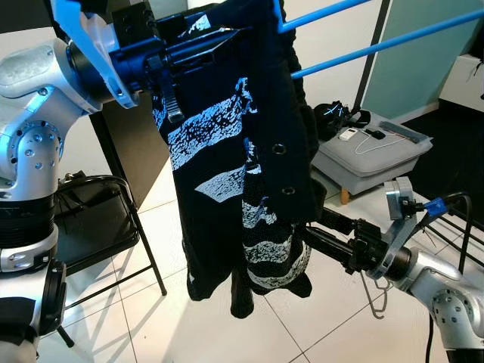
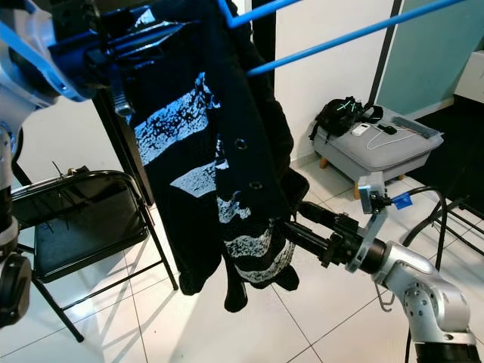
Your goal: Hang hanger
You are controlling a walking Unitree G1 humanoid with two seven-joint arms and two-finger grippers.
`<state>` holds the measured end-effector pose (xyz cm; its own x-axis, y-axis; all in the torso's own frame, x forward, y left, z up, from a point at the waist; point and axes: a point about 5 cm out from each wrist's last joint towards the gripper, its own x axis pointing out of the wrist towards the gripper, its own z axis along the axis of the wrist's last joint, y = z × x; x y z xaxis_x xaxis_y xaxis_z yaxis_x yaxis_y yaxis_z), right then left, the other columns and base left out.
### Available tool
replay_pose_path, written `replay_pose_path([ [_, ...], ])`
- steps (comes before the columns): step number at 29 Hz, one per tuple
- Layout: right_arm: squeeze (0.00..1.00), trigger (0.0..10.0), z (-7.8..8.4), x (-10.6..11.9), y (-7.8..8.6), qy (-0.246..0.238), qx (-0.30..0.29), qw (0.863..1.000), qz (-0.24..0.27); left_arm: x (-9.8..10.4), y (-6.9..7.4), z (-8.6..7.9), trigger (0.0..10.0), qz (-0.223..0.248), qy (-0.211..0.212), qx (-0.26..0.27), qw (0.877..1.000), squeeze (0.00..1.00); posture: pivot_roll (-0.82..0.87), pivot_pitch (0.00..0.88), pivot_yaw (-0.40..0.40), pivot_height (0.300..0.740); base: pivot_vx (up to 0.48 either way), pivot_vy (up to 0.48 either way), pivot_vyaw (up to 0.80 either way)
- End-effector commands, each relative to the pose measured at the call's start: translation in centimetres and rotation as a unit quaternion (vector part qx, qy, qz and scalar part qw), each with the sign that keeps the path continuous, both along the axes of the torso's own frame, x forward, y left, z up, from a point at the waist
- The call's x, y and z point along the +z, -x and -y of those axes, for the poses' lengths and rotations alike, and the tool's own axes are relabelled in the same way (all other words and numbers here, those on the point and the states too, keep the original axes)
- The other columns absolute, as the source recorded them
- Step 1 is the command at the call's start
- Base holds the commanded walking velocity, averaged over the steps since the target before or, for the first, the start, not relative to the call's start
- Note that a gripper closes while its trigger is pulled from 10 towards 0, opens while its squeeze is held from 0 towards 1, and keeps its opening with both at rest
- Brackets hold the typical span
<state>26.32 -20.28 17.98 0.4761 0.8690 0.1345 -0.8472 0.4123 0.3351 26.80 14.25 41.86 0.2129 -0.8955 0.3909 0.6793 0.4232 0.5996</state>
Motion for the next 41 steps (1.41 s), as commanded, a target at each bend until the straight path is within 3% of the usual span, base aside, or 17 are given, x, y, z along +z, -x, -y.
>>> replay_pose_path([
  [1, 0.0, 10.0, -0.6, -0.5, 0.5, 0.006, 0.028, 0.999, -0.023, 1.3, 0.9, -0.6, 0.0, 0.028, 0.023, -0.002, 0.999, 0.0, 0.02, 0.0, 0.044, 0.74, 0.0, 0.0, 0.0],
  [5, 0.0, 10.0, -0.6, -1.5, 0.7, 0.022, 0.026, 0.998, -0.054, 1.5, 1.0, -0.8, 0.0, 0.031, 0.027, 0.001, 0.999, 0.0, 0.02, 0.0, 0.042, 0.74, 0.0, 0.0, 0.0],
  [11, 0.0, 10.0, -0.3, -2.0, 0.4, 0.011, 0.014, 0.996, -0.082, 1.7, 1.2, -0.7, 0.0, 0.034, 0.034, -0.005, 0.999, 0.0, 0.01, 0.0, 0.041, 0.74, 0.0, 0.0, 0.0],
  [16, 0.0, 10.0, -0.5, -1.9, 0.3, 0.009, 0.016, 0.997, -0.079, 1.8, 1.2, -0.6, 0.0, 0.036, 0.036, -0.008, 0.999, 0.0, 0.01, 0.0, 0.041, 0.74, 0.0, 0.0, 0.0],
  [21, 0.0, 10.0, -1.2, -0.8, -0.2, -0.019, 0.023, 0.999, -0.04, 1.9, 1.4, -0.5, 0.0, 0.036, 0.04, -0.015, 0.998, 0.0, 0.02, 0.0, 0.042, 0.74, 0.0, 0.0, 0.0],
  [22, 0.0, 3.9, -1.5, -0.2, -0.3, -0.035, 0.029, 0.999, -0.023, 1.9, 1.4, -0.4, 0.0, 0.035, 0.041, -0.016, 0.998, 0.0, 0.02, 0.0, 0.042, 0.74, 0.0, 0.0, 0.0],
  [23, 0.0, 3.9, -1.5, -0.2, -0.3, -0.035, 0.029, 0.999, -0.023, 1.9, 1.4, -0.4, 0.0, 0.035, 0.041, -0.016, 0.998, 0.0, 0.02, 0.0, 0.042, 0.74, 0.0, 0.0, 0.0],
  [24, 0.0, 0.0, -1.8, 0.3, -0.3, -0.048, 0.036, 0.998, -0.009, 1.8, 1.4, -0.4, 0.0, 0.033, 0.042, -0.017, 0.998, 0.0, 0.02, 0.0, 0.042, 0.74, 0.0, 0.0, 0.0],
  [33, 0.0, 0.0, -1.8, 2.3, -0.7, -0.075, 0.033, 0.996, 0.027, 1.1, 0.5, -0.8, 0.0, 0.011, 0.045, 0.001, 0.999, 0.0, 0.01, 0.0, 0.046, 0.74, 0.0, 0.0, 0.0],
  [36, 0.0, 0.0, -0.9, 2.6, -0.7, -0.074, 0.014, 0.997, 0.033, -0.1, -0.7, -1.8, 0.0, -0.016, 0.048, 0.035, 0.998, 0.0, 0.01, 0.0, 0.047, 0.74, 0.0, 0.0, 0.0],
  [41, 0.0, 0.0, -0.3, 2.8, -0.6, -0.069, 0.0, 0.997, 0.037, -1.1, -1.6, -2.6, 0.0, -0.034, 0.044, 0.063, 0.996, 0.0, 0.01, 0.0, 0.047, 0.74, 0.0, 0.0, 0.0],
])
